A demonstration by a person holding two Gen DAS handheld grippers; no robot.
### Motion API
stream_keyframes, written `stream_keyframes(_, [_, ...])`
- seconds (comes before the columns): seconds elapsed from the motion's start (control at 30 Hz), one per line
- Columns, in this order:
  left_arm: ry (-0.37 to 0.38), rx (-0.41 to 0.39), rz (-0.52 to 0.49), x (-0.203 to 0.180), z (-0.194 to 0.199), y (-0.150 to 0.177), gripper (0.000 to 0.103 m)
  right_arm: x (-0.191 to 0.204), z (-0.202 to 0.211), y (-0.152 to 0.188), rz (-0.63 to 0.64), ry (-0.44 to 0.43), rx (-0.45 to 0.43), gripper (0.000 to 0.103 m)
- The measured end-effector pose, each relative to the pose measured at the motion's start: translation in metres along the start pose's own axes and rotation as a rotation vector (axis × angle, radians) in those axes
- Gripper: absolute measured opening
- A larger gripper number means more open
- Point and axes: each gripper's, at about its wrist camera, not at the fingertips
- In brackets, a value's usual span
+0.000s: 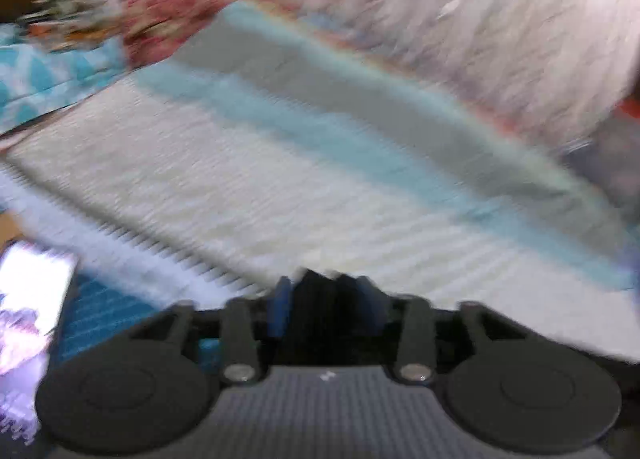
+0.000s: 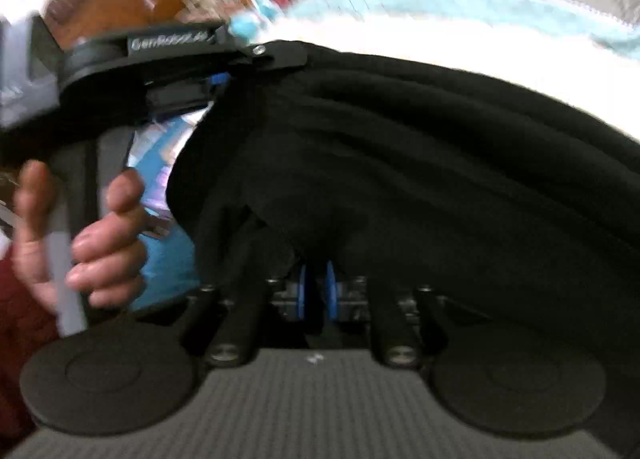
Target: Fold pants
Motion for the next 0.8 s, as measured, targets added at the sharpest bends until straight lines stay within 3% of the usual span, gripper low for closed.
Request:
stream_keyframes(0.07, [0.001,0.016,0.084,0.013,0.005,0.005,0.052,-0.007,-0.019,-0.006,-0.011,0.002,-0.005,0.014])
stream_keyframes(0.2, [0.051,-0.131,0.24,0.027,0.059,0.011,0.051,-0.018,-0.007,-0.014,-0.102,-0.053,-0.025,0.017])
stream_keyframes(0.3, [0.126,-0.172,0.191,-0.001,0.086,0.014,0.051,-0.035,0.027,-0.004,-0.14,-0.067,-0.109,0.03])
stream_keyframes(0.4, [0.211,-0.148,0.062,-0.048,0.088,0.021,0.052,-0.061,0.048,0.016,-0.214,-0.028,-0.163,0.031])
stream_keyframes(0.47, [0.254,-0.105,-0.013,-0.079,0.073,0.032,0.053,-0.085,0.07,0.035,-0.261,0.052,-0.203,0.031])
stream_keyframes(0.57, [0.233,0.009,-0.088,-0.111,0.037,0.053,0.052,-0.14,0.093,0.059,-0.39,0.218,-0.219,0.031])
stream_keyframes(0.67, [0.116,0.129,-0.149,-0.122,-0.005,0.075,0.05,-0.207,0.126,0.085,-0.51,0.412,-0.233,0.025])
stream_keyframes(0.73, [0.032,0.204,-0.135,-0.115,-0.027,0.082,0.041,-0.257,0.163,0.106,-0.67,0.552,-0.288,0.021])
stream_keyframes(0.8, [0.027,0.192,-0.13,-0.117,-0.023,0.082,0.041,-0.298,0.201,0.131,-0.819,0.626,-0.352,0.013])
Point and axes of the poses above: each gripper's, at about its wrist camera, not at the fingertips, and z roughly against the way its jaws point, x to its left, y to its underside, and after that the axes turned 9 degrees about y, right-handed
